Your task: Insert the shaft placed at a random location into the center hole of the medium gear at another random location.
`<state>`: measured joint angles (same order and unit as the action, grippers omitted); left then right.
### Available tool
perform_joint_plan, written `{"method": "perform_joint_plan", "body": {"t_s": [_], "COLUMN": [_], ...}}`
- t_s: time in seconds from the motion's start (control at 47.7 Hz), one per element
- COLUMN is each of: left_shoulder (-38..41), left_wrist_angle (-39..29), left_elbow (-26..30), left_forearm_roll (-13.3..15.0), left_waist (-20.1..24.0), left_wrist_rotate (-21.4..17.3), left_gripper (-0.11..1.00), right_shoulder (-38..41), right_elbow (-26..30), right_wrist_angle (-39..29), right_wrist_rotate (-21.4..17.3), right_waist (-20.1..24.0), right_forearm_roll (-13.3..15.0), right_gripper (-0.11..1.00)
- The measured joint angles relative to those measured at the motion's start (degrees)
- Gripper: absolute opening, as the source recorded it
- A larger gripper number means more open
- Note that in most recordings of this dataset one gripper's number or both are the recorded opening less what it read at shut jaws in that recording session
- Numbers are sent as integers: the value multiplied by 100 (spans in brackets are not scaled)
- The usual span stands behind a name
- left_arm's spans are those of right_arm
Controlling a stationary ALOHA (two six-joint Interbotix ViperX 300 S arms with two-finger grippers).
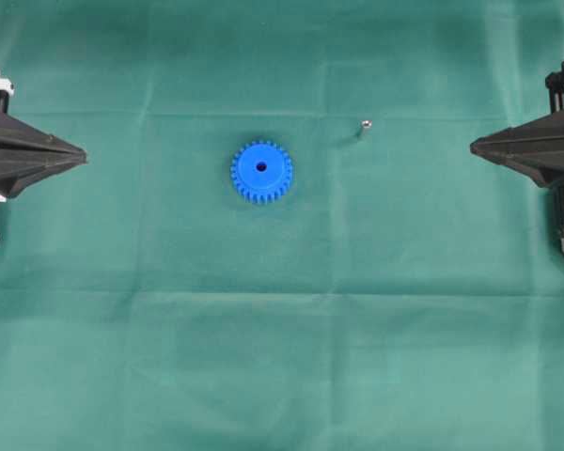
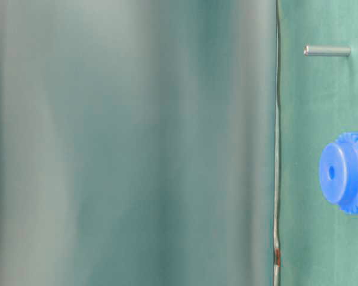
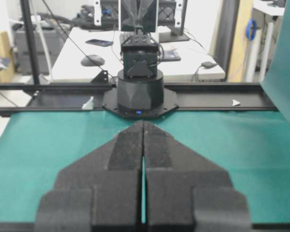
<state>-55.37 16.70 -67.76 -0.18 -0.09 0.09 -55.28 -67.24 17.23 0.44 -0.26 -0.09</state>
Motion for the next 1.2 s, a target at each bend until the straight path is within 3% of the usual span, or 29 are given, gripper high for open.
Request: {"method": "perform_joint_plan", "body": {"t_s": [0.294, 0.567, 0.671, 0.923, 1.049, 1.196], "left_shoulder": [26, 18, 18, 18, 18, 44], "left_wrist_angle": [-88, -141, -158, -202, -229, -237], "left_elbow": [0, -9, 0, 0, 0, 0], "left_forearm_roll": [-44, -44, -44, -44, -44, -53], "left_waist": [-9, -9, 0, 0, 0, -9], "left_wrist_rotate": [18, 18, 9, 18, 18, 18], "left_gripper": [0, 0, 0, 0, 0, 0], "right_shoulder": [343, 1397, 1978, 3542, 4359, 5089], "right_elbow": [0, -9, -9, 105, 123, 149], "right_wrist_angle": [-88, -53, 114, 923, 1696, 2355], "right_wrist_rotate": [0, 0, 0, 9, 18, 44], "right_waist": [-492, -1090, -1230, -1556, -1679, -1784], "right_forearm_roll": [-9, -9, -9, -9, -9, -35], "right_gripper": [1, 2, 18, 87, 78, 80]}}
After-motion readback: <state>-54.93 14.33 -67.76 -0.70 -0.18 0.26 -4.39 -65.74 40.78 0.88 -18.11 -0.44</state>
